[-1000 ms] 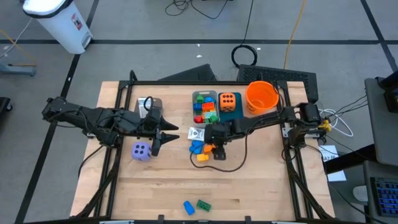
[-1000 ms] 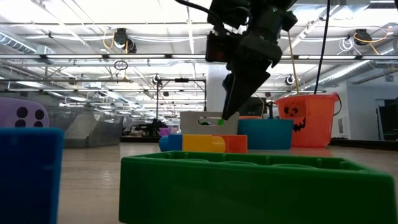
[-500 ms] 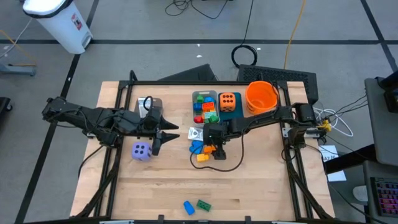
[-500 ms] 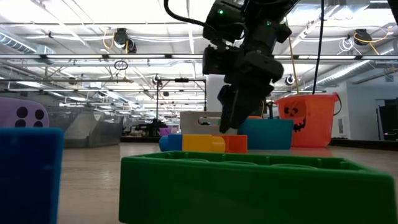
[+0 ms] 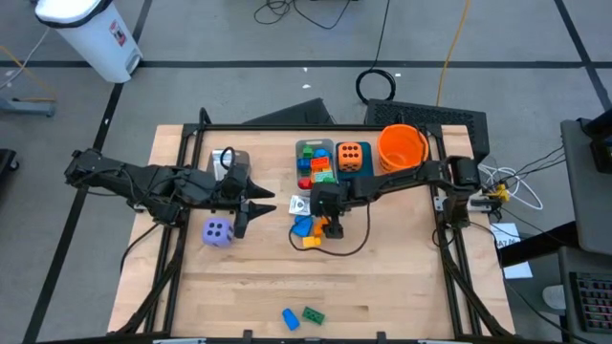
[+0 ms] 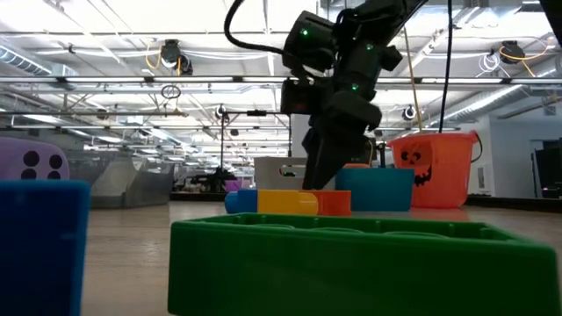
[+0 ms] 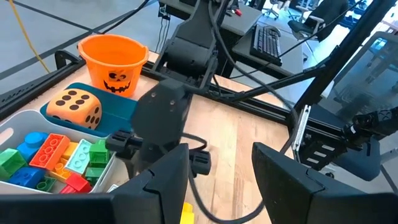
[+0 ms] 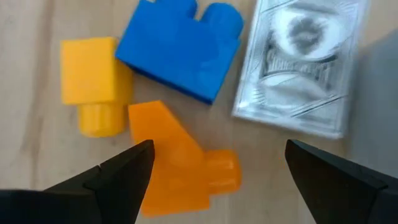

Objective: Pick & Place Toys
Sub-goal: Put the light orange game piece into the gray bin

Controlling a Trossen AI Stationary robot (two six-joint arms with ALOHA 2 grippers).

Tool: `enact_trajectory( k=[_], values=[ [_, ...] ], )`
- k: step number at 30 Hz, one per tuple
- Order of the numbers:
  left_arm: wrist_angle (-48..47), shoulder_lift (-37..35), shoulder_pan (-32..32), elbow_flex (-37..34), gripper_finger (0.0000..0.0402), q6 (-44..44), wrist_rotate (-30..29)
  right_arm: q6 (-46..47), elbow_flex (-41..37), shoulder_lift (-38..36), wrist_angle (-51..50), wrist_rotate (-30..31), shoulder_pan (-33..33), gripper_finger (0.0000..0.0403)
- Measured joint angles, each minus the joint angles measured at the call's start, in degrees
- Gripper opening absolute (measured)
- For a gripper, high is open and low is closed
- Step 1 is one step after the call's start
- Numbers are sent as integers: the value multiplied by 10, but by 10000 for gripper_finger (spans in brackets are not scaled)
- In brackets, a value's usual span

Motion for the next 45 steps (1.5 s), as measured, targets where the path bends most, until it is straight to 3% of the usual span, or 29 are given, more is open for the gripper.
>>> enact_trajectory(
  k=[5, 18, 26, 34, 45],
  values=[
    [0, 0, 0, 0, 184, -4, 0, 1, 1, 17, -4, -43, 1, 357],
    [-2, 0, 4, 0, 184, 0, 0, 10, 1, 16, -9, -42, 8, 357],
    [-5, 0, 9, 0, 184, 0, 0, 15, -1, -24, -31, -38, 10, 357],
    [-5, 0, 9, 0, 184, 2, 0, 16, -1, -23, -48, -38, 46, 357],
    [-5, 0, 9, 0, 184, 1, 0, -2, -1, -24, -52, 30, 61, 357]
  ],
)
